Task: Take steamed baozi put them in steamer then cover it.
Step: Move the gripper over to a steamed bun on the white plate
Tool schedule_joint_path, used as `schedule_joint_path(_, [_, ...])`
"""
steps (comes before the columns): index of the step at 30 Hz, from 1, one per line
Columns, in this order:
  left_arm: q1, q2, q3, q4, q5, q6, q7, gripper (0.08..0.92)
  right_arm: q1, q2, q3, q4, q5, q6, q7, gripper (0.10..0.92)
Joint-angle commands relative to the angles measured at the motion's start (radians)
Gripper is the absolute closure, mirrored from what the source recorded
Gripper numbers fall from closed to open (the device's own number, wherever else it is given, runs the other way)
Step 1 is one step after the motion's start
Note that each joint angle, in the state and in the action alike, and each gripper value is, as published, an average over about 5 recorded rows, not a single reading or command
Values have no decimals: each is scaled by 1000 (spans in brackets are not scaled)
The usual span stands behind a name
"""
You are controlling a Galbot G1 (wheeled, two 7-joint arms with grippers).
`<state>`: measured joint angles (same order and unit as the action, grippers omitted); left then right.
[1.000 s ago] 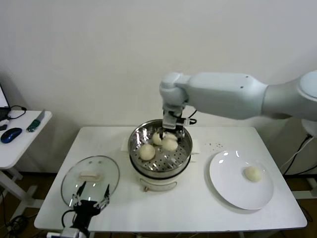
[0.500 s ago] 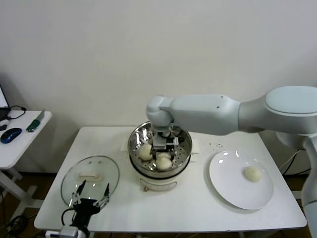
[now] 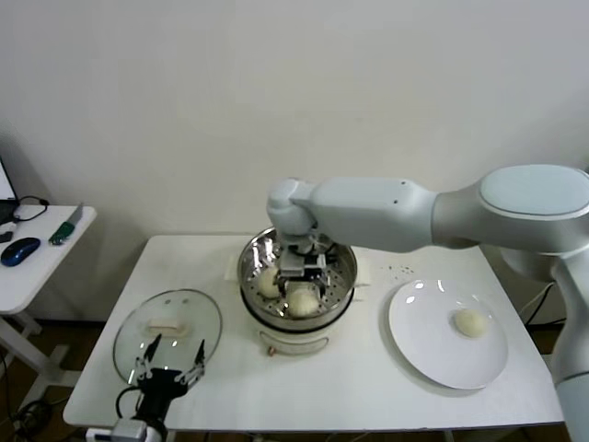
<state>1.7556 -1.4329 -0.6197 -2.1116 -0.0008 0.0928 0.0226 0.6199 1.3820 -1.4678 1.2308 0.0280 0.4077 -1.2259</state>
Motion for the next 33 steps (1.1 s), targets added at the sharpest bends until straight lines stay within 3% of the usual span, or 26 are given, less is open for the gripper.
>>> schedule_joint_path(1, [-3,4,1,6,2,-4,0,177,108,-59,-6,-27,101,-47,15,203])
schedule_joint_path(7, [-6,11,3,5,6,-7,0,177,224,-220,-133,-29,326,-204,179,203])
schedule_joint_path(17, [-32,8,18,-2,9,9,-1,177,210,-582,-140,111,567,-695,274,203])
schedule_joint_path(20, [-39,6,22,0,11,15,-1,177,143,-679,-104,136,529,-734,283,203])
schedule_joint_path(24, [-41,6,22,-2,14,21,-1,177,23,-773,-45,119,350,-715,233,203])
schedule_joint_path(28, [-36,7,17,-7,15,28,-4,177,-116,-816,37,38,150,-647,165,203])
schedule_joint_path(33, [-29,-3,16,-3,25,30,-7,177,-278,-844,167,-23,38,-612,138,203])
